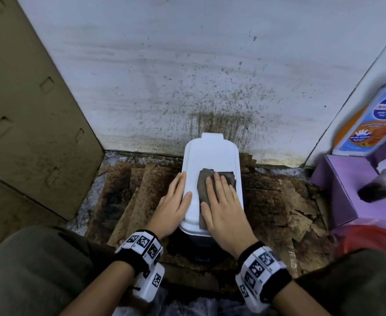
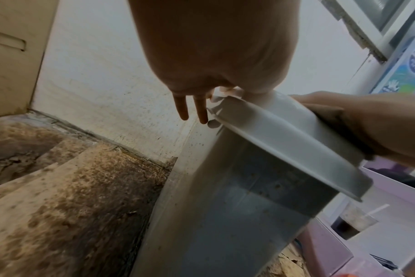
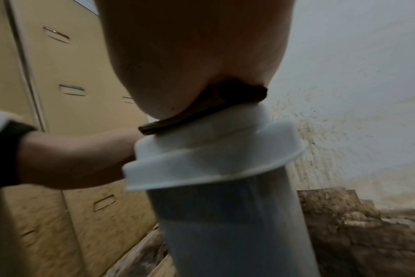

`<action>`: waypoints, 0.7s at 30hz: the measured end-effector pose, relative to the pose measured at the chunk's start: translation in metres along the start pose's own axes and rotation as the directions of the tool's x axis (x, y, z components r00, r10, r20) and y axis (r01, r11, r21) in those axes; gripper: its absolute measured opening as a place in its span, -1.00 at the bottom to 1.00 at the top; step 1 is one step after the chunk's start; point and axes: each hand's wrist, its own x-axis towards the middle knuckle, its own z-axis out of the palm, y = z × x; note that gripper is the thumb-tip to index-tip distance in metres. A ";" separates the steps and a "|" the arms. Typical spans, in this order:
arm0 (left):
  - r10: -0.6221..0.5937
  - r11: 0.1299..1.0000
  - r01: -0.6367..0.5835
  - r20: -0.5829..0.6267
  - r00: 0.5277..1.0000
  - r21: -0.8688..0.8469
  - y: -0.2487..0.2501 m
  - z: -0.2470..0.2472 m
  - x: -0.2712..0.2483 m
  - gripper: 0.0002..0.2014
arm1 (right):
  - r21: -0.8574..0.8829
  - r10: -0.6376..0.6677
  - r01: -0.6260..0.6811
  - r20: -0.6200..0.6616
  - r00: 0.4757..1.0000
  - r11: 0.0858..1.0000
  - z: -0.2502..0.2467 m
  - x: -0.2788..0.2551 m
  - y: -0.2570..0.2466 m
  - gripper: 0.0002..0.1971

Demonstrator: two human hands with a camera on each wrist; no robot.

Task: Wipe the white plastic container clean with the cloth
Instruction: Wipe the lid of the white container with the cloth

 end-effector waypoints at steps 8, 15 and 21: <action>0.014 0.999 -0.014 0.008 1.000 -0.039 -0.003 0.000 0.000 -0.42 | -0.017 0.045 -0.046 -0.040 0.998 0.999 0.002 -0.009 -0.011 -0.37; -0.011 0.997 0.016 0.052 0.999 -0.080 -0.002 -0.002 -0.001 -0.42 | 0.034 0.038 -0.038 -0.010 0.999 0.999 0.000 0.028 0.014 -0.32; -0.020 0.999 0.023 0.077 0.997 -0.031 -0.002 -0.003 -0.001 -0.42 | 0.042 0.055 -0.053 -0.034 0.998 0.998 0.003 0.022 0.011 -0.33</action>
